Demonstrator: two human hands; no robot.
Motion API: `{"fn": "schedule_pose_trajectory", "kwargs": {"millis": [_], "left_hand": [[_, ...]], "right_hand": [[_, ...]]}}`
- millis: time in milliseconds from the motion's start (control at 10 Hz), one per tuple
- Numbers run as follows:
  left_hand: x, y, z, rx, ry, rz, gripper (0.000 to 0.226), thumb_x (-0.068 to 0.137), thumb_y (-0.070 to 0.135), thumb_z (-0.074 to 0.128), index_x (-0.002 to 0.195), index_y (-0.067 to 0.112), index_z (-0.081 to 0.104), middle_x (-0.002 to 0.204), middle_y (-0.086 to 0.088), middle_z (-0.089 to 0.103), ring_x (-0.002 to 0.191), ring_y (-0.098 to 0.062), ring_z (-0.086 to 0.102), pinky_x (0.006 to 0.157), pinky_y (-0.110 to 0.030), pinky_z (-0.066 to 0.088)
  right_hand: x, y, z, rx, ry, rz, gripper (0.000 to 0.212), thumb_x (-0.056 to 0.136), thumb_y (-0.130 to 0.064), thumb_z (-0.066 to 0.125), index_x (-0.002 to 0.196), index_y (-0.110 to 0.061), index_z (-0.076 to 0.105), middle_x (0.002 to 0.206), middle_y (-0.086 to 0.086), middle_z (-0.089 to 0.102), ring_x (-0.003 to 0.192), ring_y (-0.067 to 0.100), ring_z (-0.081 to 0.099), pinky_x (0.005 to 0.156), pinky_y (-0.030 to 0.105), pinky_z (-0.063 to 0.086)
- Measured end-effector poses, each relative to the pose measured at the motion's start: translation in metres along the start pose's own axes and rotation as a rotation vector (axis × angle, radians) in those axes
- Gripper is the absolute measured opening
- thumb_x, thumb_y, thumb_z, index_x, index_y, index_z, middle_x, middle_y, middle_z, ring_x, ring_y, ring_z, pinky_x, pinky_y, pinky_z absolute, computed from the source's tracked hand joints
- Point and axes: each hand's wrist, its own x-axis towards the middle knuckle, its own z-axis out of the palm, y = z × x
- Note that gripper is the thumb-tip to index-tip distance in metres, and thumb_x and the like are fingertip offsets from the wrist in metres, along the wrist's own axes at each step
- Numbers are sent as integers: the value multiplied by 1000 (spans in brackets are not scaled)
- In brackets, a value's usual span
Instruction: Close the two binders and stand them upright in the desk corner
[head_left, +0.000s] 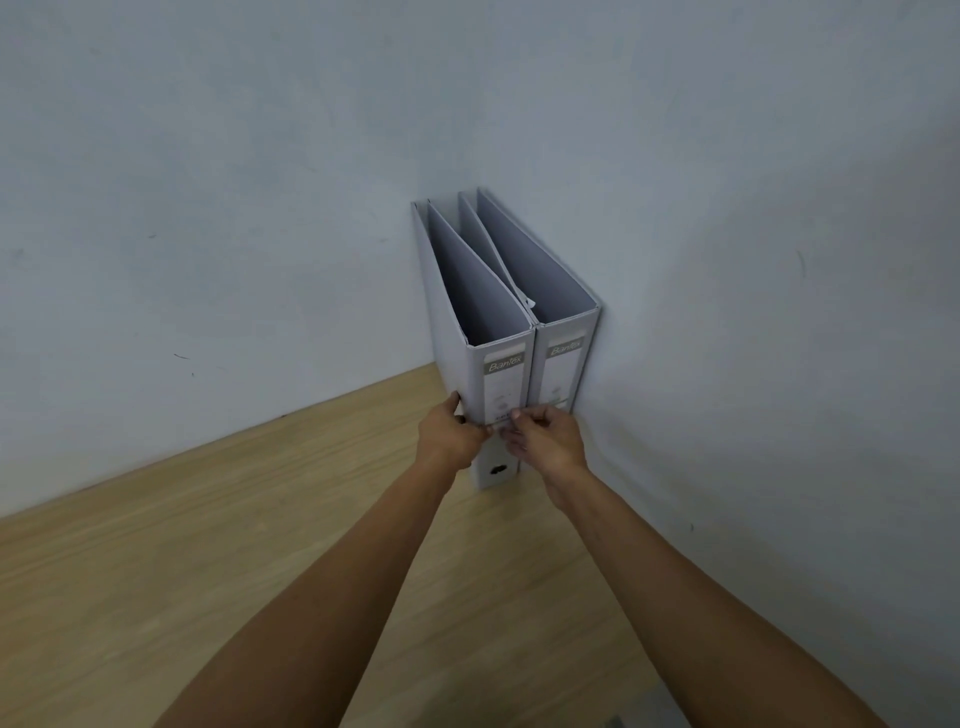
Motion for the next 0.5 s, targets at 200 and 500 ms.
{"fn": "schedule_pose_trajectory", "kwargs": {"millis": [200, 500], "left_hand": [[-18, -7, -20, -97, -46, 58, 68, 93, 9, 67, 154, 19, 39, 145, -8, 58, 118, -24, 61, 79, -36, 57], [-82, -30, -93, -195, -83, 137, 37, 96, 8, 61, 133, 11, 61, 126, -6, 69, 114, -25, 69, 93, -42, 55]], "right_hand": [[-10, -2, -13, -34, -112, 20, 28, 94, -30, 68, 109, -6, 66, 112, 11, 73, 102, 24, 73, 81, 35, 61], [-49, 16, 10, -130, -287, 47, 16, 96, -28, 64, 90, -14, 67, 88, 3, 72, 84, 21, 73, 74, 33, 57]]}}
